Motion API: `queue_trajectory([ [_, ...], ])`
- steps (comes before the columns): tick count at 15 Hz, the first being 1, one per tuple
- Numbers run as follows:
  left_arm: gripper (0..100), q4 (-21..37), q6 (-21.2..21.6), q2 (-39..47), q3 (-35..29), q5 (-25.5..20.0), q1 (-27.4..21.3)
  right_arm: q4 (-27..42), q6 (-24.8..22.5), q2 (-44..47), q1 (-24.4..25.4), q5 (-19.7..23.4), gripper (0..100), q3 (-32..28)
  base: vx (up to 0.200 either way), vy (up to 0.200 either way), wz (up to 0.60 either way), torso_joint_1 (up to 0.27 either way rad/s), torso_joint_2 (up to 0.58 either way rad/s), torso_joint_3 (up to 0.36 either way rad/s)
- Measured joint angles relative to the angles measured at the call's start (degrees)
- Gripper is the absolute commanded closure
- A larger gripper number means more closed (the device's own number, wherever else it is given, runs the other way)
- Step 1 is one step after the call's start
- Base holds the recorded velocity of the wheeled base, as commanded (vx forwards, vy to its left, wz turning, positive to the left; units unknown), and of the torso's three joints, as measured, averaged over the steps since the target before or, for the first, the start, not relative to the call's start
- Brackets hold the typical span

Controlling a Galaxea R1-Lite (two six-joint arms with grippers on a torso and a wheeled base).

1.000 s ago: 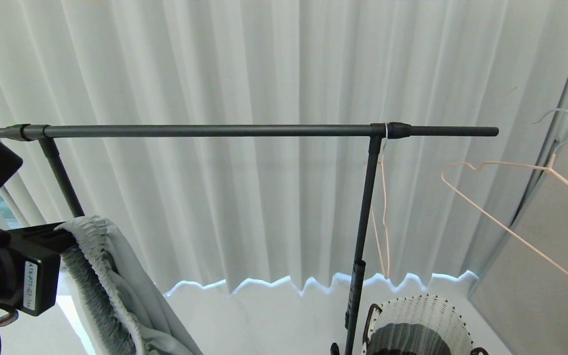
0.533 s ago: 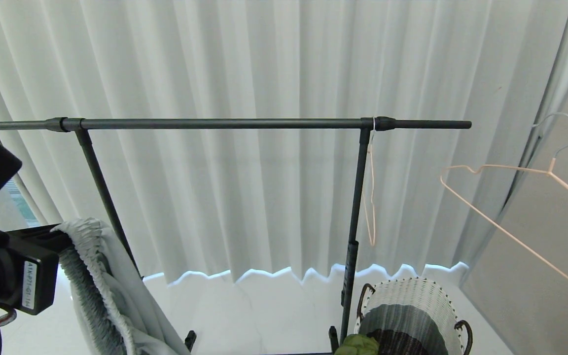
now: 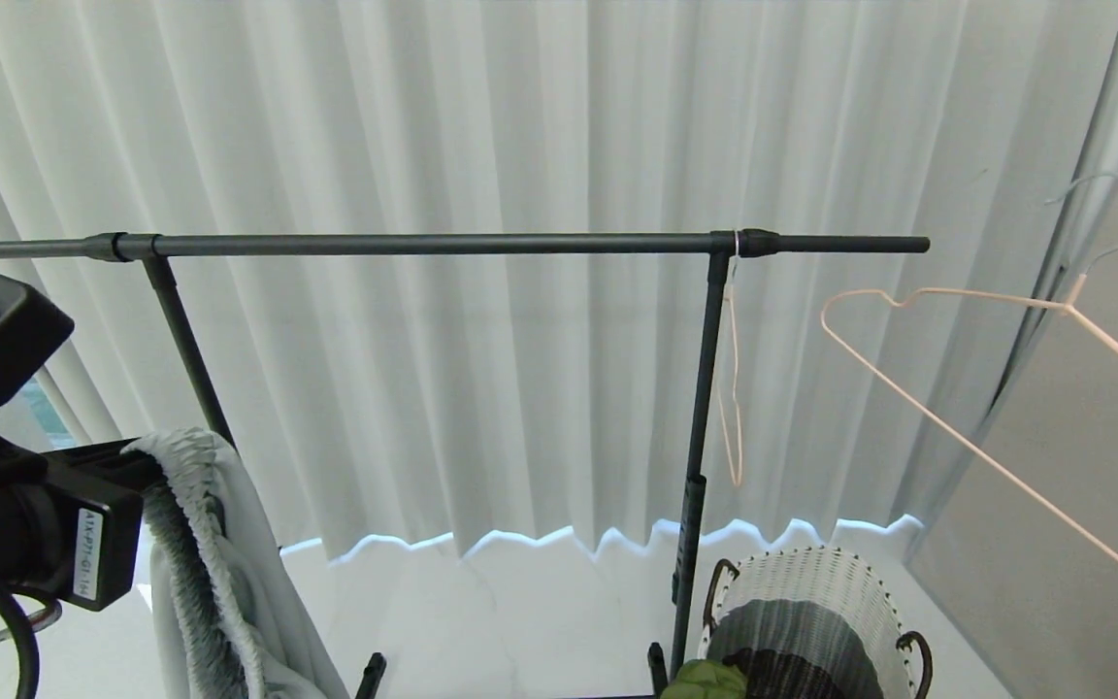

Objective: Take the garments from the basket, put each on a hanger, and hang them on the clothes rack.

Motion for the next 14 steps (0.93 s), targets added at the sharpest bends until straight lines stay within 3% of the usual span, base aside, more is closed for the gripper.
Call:
queue_trajectory([
  [12, 100, 0.1, 0.0, 1.6, -0.2, 0.0, 0.0, 0.6, -0.1, 1.3, 14.8, -0.1, 100, -1.3, 0.000, 0.200, 0.00, 0.002, 0.00, 0.002],
  [14, 100, 0.0, 0.0, 2.0, -0.1, 0.0, 0.0, 0.6, -0.2, 2.3, 18.2, -0.1, 100, -1.3, 0.000, 0.000, 0.00, 0.000, 0.00, 0.000],
])
